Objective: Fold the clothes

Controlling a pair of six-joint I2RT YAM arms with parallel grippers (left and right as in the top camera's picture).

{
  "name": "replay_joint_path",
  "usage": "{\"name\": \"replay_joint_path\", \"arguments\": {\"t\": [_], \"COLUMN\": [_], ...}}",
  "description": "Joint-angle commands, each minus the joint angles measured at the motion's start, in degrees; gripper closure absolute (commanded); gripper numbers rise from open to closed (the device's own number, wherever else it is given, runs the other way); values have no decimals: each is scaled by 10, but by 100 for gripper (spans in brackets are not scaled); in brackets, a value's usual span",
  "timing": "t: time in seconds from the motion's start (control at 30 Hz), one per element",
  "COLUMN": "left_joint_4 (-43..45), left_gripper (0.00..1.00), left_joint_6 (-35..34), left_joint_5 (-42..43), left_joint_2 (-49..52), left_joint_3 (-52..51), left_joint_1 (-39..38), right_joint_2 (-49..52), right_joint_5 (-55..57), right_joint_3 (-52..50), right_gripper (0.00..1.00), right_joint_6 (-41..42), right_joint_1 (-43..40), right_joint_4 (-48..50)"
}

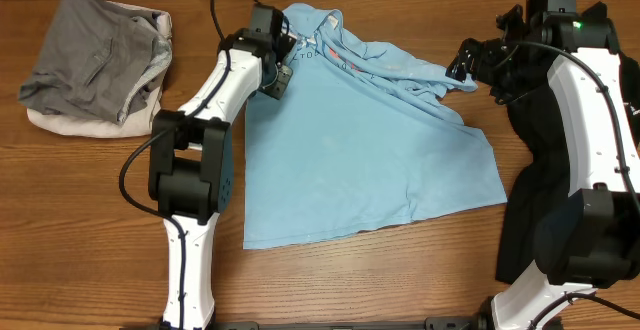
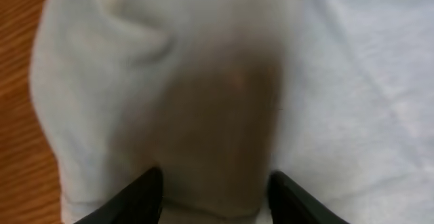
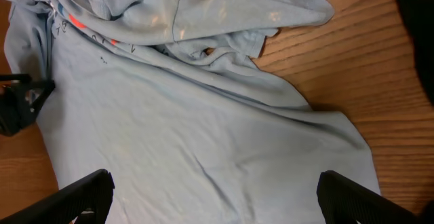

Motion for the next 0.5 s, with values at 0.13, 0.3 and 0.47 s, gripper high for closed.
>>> {"name": "replay_joint_path", "arguments": {"t": [0.13, 0.3, 0.47], "left_joint_4": [-8, -10, -6], "left_gripper": [40, 38, 37], "left_joint_6": [-155, -160, -155], "left_joint_5": [184, 207, 204], "left_joint_2": [6, 5, 2], "left_joint_3": [19, 19, 39], "left_joint_1": [108, 128, 127], "right_joint_2": [-7, -7, -7], "right_joint_5": [2, 2, 3], "right_joint_3": [7, 7, 7], "right_gripper": [0, 0, 0], "right_joint_6": [-15, -15, -15], "right_joint_1": [0, 0, 0], "right_joint_4": [4, 14, 16]}}
